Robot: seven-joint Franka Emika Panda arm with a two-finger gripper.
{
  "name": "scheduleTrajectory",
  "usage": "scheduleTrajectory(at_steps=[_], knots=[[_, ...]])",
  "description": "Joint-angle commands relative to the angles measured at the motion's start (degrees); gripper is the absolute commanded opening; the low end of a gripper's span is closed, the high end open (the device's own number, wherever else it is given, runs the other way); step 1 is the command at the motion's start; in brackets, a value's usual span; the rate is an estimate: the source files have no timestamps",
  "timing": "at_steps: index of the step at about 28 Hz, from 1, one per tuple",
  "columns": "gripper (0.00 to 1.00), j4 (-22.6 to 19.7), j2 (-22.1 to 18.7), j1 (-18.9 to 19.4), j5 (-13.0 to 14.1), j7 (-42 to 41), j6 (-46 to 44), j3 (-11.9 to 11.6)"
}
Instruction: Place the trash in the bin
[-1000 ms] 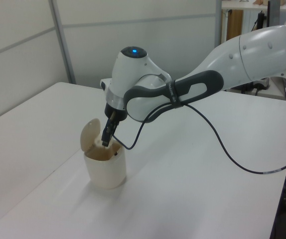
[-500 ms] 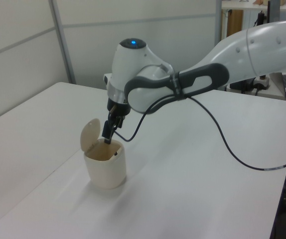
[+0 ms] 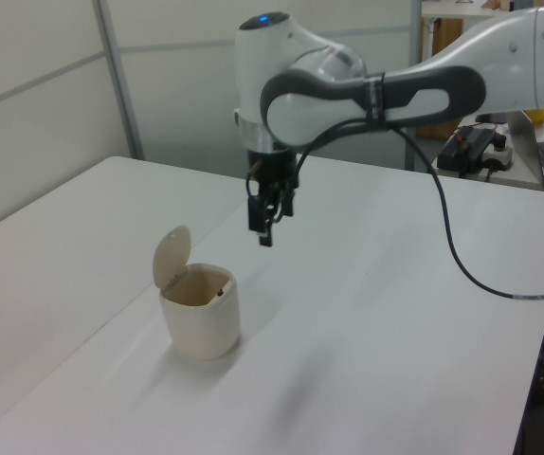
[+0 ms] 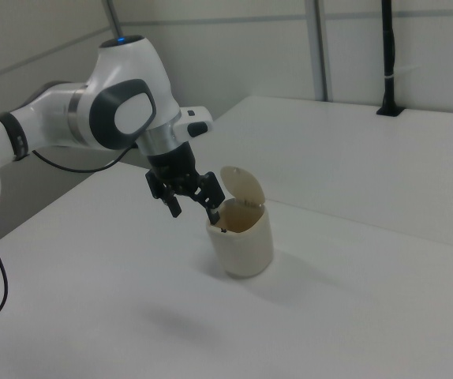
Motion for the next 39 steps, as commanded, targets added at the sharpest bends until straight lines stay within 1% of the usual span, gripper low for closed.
scheduleTrajectory(at_steps=[1,3,4,6,10,16,23,39], knots=[[1.0,1.17,-1.08,0.06,0.19,0.91,-6.03,-1.17],[1.0,1.0,-1.7,-0.03,0.19,1.0,-7.09,-1.69],[1.0,1.08,-2.48,-0.11,0.36,1.09,-8.14,-2.74],[1.0,1.17,-3.01,-0.03,0.8,0.92,-8.41,-3.71],[1.0,1.17,-5.38,-0.03,0.98,0.91,-8.5,-4.24],[1.0,1.43,-6.18,0.06,0.89,1.18,-9.03,-3.8],[1.0,1.52,-6.27,-0.03,0.89,0.65,-9.11,-4.24],[1.0,1.35,-6.45,0.06,0.89,0.65,-9.29,-4.07]])
